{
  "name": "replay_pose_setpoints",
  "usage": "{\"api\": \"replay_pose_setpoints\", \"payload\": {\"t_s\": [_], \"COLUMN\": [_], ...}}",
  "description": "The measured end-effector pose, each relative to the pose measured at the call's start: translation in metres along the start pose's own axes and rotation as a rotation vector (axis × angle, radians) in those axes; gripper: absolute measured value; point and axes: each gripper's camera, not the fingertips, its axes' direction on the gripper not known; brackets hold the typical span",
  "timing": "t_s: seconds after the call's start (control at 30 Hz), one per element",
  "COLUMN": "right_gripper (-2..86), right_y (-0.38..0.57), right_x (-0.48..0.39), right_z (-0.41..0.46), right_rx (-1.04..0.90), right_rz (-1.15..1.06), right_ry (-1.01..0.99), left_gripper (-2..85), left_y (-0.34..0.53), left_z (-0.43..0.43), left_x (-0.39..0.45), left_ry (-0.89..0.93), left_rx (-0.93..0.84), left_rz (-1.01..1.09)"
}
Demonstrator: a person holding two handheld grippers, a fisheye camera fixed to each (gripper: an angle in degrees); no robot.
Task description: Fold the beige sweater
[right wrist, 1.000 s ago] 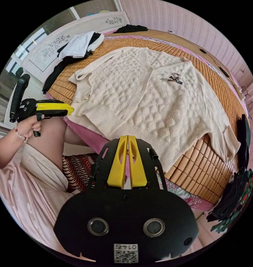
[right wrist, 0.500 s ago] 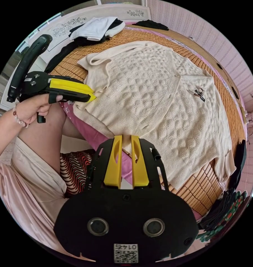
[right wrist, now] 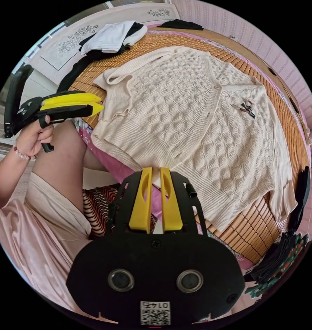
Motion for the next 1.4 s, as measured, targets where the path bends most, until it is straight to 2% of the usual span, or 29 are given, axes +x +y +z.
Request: {"api": "replay_pose_setpoints", "payload": {"t_s": [0.07, 0.2, 0.27, 0.43, 0.5, 0.53, 0.57, 0.67, 0.77, 0.97, 1.1, 1.23, 1.27, 1.4], "right_gripper": [3.7, 2.7, 2.3, 2.1, 2.2, 2.3, 2.5, 3.3, 5.9, 7.8, 7.4, 7.6, 7.1, 2.7], "right_y": [-0.003, -0.009, -0.015, -0.020, -0.023, -0.025, -0.028, -0.034, -0.043, -0.080, -0.129, -0.213, -0.237, -0.296], "right_x": [-0.003, -0.005, -0.004, -0.005, -0.005, -0.006, -0.007, -0.011, -0.014, -0.024, -0.037, -0.049, -0.048, -0.039], "right_z": [0.004, 0.007, 0.009, 0.010, 0.010, 0.010, 0.010, 0.010, 0.004, -0.021, -0.026, -0.031, -0.029, -0.013], "right_rx": [-0.012, -0.014, -0.023, -0.017, -0.023, -0.034, -0.047, -0.081, -0.121, -0.066, -0.010, 0.098, 0.110, 0.119], "right_rz": [-0.005, -0.020, -0.005, -0.004, -0.004, -0.009, -0.014, -0.024, -0.053, -0.142, -0.228, -0.310, -0.309, -0.264], "right_ry": [0.011, 0.005, -0.019, -0.025, -0.023, -0.019, -0.013, 0.003, 0.018, 0.015, 0.012, 0.101, 0.120, 0.191], "left_gripper": [5.8, 1.6, -0.1, -0.9, -0.8, -0.8, -0.7, 0.5, 3.2, 4.8, 7.1, 8.0, 7.2, 1.5], "left_y": [-0.007, -0.001, 0.014, 0.045, 0.056, 0.062, 0.068, 0.084, 0.091, 0.065, 0.039, 0.017, 0.019, 0.026], "left_z": [0.029, 0.018, -0.006, -0.077, -0.102, -0.116, -0.127, -0.133, -0.126, -0.078, -0.042, 0.007, 0.008, 0.018], "left_x": [-0.004, -0.034, -0.052, -0.117, -0.152, -0.176, -0.201, -0.265, -0.298, -0.298, -0.312, -0.325, -0.325, -0.323], "left_ry": [-0.018, 0.138, 0.187, 0.098, 0.004, -0.106, -0.224, -0.355, -0.323, -0.233, -0.144, -0.187, -0.186, -0.133], "left_rx": [-0.104, -0.054, 0.034, 0.228, 0.291, 0.312, 0.322, 0.291, 0.241, 0.152, 0.107, -0.045, 0.033, 0.065], "left_rz": [-0.020, -0.113, -0.130, -0.265, -0.323, -0.354, -0.402, -0.601, -0.695, -0.573, -0.581, -0.620, -0.617, -0.575]}}
